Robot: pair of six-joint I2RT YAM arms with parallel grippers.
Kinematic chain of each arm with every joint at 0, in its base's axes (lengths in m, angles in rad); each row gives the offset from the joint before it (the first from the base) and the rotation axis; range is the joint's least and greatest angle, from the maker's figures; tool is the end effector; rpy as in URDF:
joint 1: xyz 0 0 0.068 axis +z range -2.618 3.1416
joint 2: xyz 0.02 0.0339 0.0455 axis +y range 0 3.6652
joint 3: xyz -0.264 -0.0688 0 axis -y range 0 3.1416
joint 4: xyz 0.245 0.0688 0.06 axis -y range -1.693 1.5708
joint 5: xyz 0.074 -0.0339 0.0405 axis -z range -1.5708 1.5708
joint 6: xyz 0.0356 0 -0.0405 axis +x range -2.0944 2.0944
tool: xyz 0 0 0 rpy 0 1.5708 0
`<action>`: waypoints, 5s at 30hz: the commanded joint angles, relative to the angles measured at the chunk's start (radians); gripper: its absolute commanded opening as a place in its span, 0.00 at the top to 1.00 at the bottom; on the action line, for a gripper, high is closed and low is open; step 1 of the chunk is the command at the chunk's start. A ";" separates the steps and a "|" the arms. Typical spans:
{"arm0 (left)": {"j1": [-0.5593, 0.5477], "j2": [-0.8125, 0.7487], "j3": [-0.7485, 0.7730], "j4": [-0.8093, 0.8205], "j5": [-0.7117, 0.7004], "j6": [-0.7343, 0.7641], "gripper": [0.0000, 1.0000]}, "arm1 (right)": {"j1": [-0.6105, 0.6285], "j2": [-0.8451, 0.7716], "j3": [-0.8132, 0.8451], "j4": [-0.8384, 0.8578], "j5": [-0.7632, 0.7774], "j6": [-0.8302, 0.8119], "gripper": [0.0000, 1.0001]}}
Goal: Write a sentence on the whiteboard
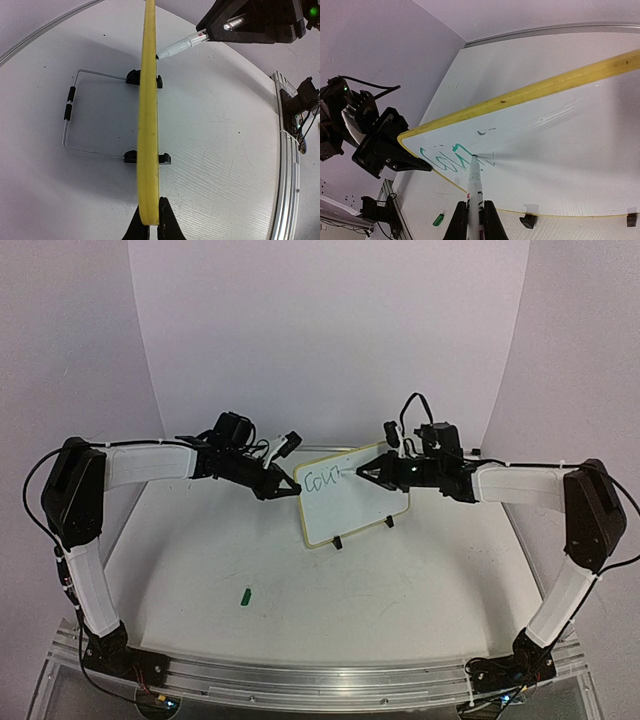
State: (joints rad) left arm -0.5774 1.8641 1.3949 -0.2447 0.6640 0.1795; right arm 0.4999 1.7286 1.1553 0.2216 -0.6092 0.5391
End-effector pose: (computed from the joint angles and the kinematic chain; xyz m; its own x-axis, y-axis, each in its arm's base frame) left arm 0.3392 -0.2471 0.2421 -0.3934 0.4241 -0.8157 0.9049 0.3353 -0.2621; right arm 0.3384 0.2081 0.2562 -0.7033 0.0956 -0.7044 -0.5867 0.4815 0.6511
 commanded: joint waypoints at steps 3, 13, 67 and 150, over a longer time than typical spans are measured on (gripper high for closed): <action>-0.007 0.007 0.027 -0.023 -0.011 0.020 1.00 | -0.004 -0.058 -0.008 0.067 0.046 0.015 1.00; -0.007 0.004 0.027 -0.024 -0.010 0.020 1.00 | -0.010 -0.064 -0.036 0.068 0.044 0.019 1.00; -0.010 0.018 0.027 -0.019 0.000 0.018 1.00 | -0.046 -0.012 -0.053 0.072 0.014 0.007 1.00; -0.019 0.012 0.030 -0.028 -0.005 0.028 1.00 | -0.083 -0.056 -0.028 0.058 0.037 0.029 1.00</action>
State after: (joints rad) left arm -0.5827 1.8645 1.3949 -0.2436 0.6682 0.1848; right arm 0.4235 1.6462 1.0770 0.2607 -0.5492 0.5659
